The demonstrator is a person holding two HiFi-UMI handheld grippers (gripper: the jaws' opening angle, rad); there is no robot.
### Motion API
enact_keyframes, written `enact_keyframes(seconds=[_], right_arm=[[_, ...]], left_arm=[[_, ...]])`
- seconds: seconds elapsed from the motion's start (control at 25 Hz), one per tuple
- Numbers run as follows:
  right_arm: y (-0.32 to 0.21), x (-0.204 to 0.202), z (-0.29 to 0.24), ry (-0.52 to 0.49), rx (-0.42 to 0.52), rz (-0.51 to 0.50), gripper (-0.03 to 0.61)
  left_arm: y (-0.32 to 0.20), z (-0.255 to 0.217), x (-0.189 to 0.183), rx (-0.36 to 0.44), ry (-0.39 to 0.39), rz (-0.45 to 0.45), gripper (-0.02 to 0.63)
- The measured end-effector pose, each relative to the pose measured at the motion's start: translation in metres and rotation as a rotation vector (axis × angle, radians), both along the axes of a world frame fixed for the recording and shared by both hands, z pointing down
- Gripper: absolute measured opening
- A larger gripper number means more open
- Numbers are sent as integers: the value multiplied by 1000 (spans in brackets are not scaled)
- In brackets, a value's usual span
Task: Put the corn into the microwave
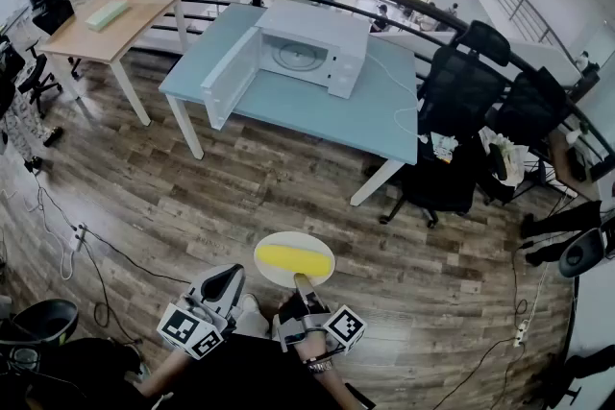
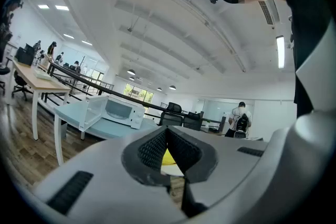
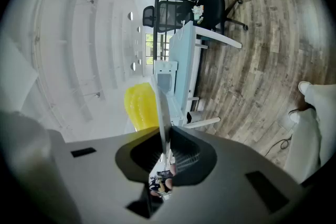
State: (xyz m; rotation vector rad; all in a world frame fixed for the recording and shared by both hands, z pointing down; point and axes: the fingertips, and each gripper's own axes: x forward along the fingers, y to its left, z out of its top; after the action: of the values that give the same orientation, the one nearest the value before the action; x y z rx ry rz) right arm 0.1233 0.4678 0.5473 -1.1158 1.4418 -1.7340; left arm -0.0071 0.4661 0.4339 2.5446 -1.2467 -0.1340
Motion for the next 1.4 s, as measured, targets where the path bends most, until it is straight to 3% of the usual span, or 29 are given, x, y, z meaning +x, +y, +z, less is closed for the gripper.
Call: enact_keyframes(seconds=[0.16,0.64,1.24,1.4], right_arm=[[6,-20,1,-1,-5,-6,28],[-3,-63,-1,-3,20,-6,28],[-11,-77,8,24,40,22,29],[-16,-77,9,23,-6,42,29]], left_arm=[[5,6,-15,-26,23,0,2],[4,4,-45,2,7,28,3],[-6,9,-66,2,29,23,3],[-14,6,-66,12,29,28,2]])
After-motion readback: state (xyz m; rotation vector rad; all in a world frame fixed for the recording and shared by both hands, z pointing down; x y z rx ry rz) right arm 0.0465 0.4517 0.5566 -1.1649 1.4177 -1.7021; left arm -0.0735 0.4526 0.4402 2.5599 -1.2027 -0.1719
